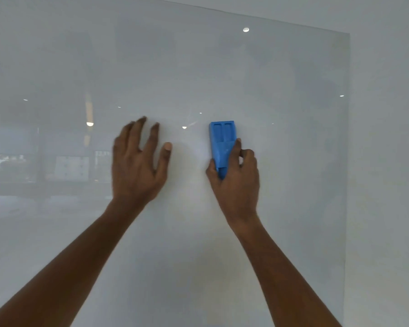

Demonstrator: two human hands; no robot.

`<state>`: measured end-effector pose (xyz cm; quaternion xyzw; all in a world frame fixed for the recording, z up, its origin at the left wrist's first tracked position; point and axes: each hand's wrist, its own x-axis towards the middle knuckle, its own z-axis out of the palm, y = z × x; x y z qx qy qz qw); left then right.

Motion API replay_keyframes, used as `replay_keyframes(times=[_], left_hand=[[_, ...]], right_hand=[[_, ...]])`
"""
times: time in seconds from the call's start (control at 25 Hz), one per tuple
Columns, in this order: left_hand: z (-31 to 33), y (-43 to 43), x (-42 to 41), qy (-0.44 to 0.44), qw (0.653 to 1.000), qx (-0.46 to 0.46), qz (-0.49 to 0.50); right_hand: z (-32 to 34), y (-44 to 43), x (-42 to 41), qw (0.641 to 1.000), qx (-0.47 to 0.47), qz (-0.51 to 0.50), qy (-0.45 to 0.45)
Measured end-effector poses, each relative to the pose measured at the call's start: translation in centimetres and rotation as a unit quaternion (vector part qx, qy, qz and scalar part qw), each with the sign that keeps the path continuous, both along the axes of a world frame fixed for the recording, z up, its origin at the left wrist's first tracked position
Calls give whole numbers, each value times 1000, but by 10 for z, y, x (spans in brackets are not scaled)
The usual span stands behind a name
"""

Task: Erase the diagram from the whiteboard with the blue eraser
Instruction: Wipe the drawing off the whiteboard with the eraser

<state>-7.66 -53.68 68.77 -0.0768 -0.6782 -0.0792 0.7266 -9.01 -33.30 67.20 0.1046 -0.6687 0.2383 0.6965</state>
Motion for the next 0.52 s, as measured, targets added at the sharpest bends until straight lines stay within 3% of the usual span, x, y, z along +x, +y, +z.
replay_keyframes(times=[0.16,0.36,0.44,0.52], left_hand=[[-9,-46,-21,6,997,-21,75],[-9,-46,-33,5,996,-11,84],[-10,-48,-35,2,996,-11,88],[-12,-48,-36,-6,996,-10,86]], right_hand=[[-8,89,-22,994,-112,-7,-17],[-7,149,-39,954,-296,29,-22],[-2,127,-38,949,-312,37,-11],[0,84,-33,962,-270,26,15]])
